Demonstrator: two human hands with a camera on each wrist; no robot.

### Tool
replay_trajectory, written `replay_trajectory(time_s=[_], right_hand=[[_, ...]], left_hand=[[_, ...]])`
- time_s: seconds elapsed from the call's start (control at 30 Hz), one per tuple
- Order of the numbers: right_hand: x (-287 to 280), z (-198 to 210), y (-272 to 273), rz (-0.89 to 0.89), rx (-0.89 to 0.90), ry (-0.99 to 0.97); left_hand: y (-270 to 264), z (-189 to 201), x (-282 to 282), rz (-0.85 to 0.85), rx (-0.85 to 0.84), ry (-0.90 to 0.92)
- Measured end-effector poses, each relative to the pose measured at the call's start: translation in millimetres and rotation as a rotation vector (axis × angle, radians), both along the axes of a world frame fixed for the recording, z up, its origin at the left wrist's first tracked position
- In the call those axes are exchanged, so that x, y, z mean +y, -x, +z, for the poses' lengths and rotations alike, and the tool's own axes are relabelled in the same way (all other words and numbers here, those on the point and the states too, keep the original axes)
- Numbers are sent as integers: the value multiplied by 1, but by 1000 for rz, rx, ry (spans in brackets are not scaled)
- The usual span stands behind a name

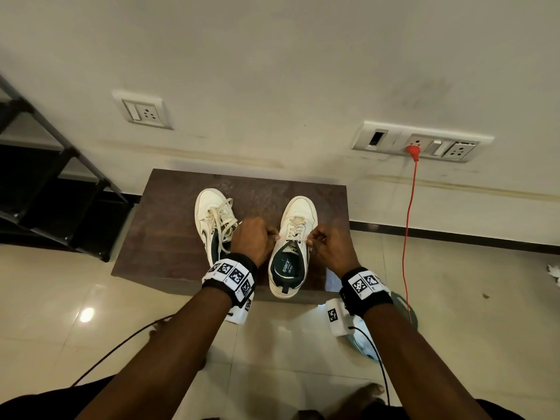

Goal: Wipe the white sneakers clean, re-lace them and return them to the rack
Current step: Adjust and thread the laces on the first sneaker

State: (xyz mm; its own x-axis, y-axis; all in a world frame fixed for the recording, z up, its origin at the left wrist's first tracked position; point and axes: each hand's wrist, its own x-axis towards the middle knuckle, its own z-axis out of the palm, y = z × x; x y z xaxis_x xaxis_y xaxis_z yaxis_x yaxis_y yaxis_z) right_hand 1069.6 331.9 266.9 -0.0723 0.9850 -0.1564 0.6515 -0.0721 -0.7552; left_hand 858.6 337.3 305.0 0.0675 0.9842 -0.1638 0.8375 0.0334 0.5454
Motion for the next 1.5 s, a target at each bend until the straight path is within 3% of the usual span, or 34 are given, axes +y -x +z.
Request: replay_trajectory(time_s=[0.13, 0.23, 0.33, 0.43, 0.53, 0.67, 0.83, 0.97, 1.07, 1.17, 1.23, 1.37, 1.5], right_hand=[[-13, -2, -6, -300, 17, -126], [-24, -4, -3, -519, 209, 27], [-29, -4, 8, -609, 427, 254], [-25, -3, 16, -684, 599, 315], [-12, 2, 19, -746, 833, 402], [3, 6, 25, -820, 1056, 513], [11, 5, 31, -777, 1148, 447], [10, 11, 26, -674, 1240, 384], [9, 24, 20, -594, 1156, 302], [13, 40, 13, -473, 1016, 240], [17, 49, 12, -387, 801, 211], [24, 41, 11, -120, 146, 183], [10, 32, 12, 80, -238, 137]], left_hand=[[6, 2, -14, 216, 4, -122], [3, -5, -22, 222, 19, 5], [-4, -13, -20, 166, -105, 165], [-6, -22, -10, 313, -400, 275], [-8, -23, 1, 482, -610, 304], [-15, -12, 9, 551, -805, 369], [-18, 1, 10, 523, -1031, 429], [-16, 7, 9, 519, -1133, 342], [-12, 14, 13, 475, -1145, 249], [-10, 26, 17, 372, -1042, 215], [-10, 32, 20, 253, -864, 183], [-5, 34, 22, -165, -154, 79], [-5, 25, 10, -319, 74, 200]])
